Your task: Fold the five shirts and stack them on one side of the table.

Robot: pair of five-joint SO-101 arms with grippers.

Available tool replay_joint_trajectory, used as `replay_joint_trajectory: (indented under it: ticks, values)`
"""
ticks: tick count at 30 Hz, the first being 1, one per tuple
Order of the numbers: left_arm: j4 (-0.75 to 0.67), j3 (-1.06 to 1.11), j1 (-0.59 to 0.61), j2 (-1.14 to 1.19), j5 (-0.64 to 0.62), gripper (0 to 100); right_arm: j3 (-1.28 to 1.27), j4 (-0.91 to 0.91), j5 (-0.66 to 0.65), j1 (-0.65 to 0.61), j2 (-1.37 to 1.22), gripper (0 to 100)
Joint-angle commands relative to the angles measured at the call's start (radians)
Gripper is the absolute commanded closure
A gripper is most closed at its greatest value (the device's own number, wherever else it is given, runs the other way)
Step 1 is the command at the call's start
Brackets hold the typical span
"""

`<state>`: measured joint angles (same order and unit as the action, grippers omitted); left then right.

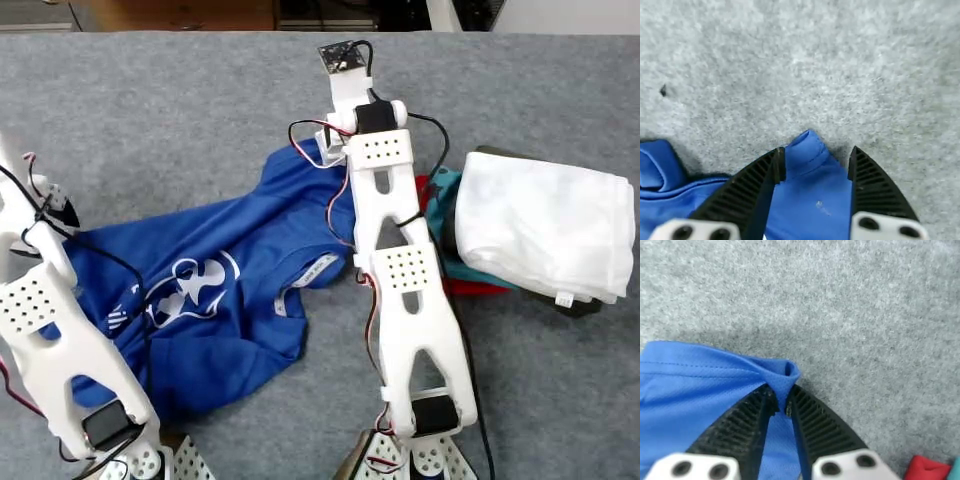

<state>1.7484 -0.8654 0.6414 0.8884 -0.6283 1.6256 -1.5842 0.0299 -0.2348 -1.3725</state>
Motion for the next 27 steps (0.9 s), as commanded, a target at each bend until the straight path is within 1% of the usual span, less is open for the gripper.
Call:
replay_joint_trajectory:
  ticks: [1, 5, 8, 12, 19, 21, 25, 27]
  values:
    - [0.012, 0.000, 0.014, -0.079, -0.014, 78, 0.036, 0.009, -0.006, -0.013, 0.028, 99.5]
    - [0.011, 0.000, 0.006, -0.045, -0.021, 78, 0.036, 0.009, -0.006, -0.013, 0.028, 99.5]
    - [0.011, -0.008, 0.009, 0.013, -0.048, 78, 0.036, 0.009, -0.006, -0.013, 0.028, 99.5]
    - [0.011, -0.009, 0.012, 0.087, -0.049, 78, 0.036, 0.009, -0.006, -0.013, 0.028, 99.5]
    - [0.011, -0.006, 0.006, 0.130, -0.051, 78, 0.036, 0.009, -0.006, -0.013, 0.028, 99.5]
    - [0.011, -0.008, 0.006, 0.130, -0.051, 82, 0.036, 0.009, -0.006, -0.013, 0.028, 99.5]
    - [0.011, -0.049, 0.006, 0.128, -0.049, 99, 0.036, 0.009, -0.006, -0.013, 0.028, 99.5]
    - [0.011, -0.078, 0.003, 0.128, -0.049, 97, 0.036, 0.009, -0.005, -0.013, 0.028, 99.5]
